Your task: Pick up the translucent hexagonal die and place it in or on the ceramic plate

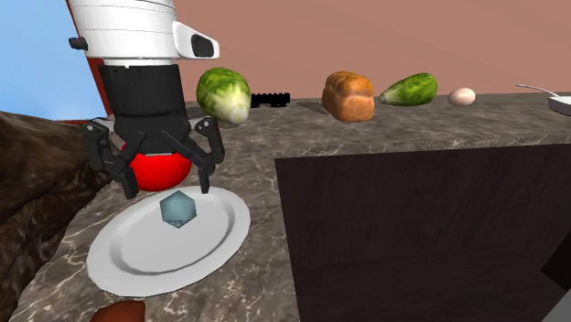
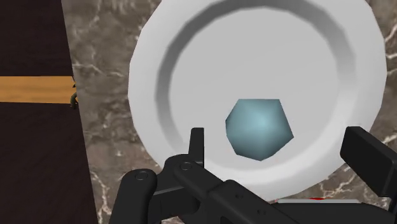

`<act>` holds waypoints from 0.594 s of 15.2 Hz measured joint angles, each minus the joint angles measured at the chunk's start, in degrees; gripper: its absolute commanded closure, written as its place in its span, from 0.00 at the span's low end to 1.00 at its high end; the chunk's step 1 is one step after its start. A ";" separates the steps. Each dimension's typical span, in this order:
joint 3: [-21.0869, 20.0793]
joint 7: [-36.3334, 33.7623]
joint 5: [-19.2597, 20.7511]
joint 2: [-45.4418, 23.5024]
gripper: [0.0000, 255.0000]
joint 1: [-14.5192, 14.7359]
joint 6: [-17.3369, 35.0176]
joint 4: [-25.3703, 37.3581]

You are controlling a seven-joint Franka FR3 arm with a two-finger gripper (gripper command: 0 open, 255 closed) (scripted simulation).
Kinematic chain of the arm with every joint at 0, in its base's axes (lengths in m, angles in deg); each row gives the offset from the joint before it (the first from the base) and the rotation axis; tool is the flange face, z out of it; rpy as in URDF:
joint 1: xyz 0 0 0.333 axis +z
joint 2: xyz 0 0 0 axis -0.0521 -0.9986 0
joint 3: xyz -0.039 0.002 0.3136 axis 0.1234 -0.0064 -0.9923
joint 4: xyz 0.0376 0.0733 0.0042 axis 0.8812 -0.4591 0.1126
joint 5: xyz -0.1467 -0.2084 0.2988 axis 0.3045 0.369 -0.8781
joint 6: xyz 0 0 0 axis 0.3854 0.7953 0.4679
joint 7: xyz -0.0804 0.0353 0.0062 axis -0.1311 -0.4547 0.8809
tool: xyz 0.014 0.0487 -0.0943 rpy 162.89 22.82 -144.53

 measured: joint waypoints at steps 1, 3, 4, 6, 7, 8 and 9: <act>0.62 0.61 -0.35 1.26 0.00 0.01 -2.11 0.96; 1.40 1.32 -1.09 3.29 0.00 0.29 -4.97 1.88; 1.48 1.35 -1.14 3.49 0.00 0.32 -5.37 2.07; 1.54 1.39 -1.23 3.71 0.00 0.38 -5.72 2.17; 1.55 1.39 -1.23 3.73 0.00 0.39 -5.78 2.20; 1.57 1.40 -1.25 3.77 0.00 0.39 -5.82 2.20; 1.57 1.41 -1.25 3.78 0.00 0.39 -5.84 2.20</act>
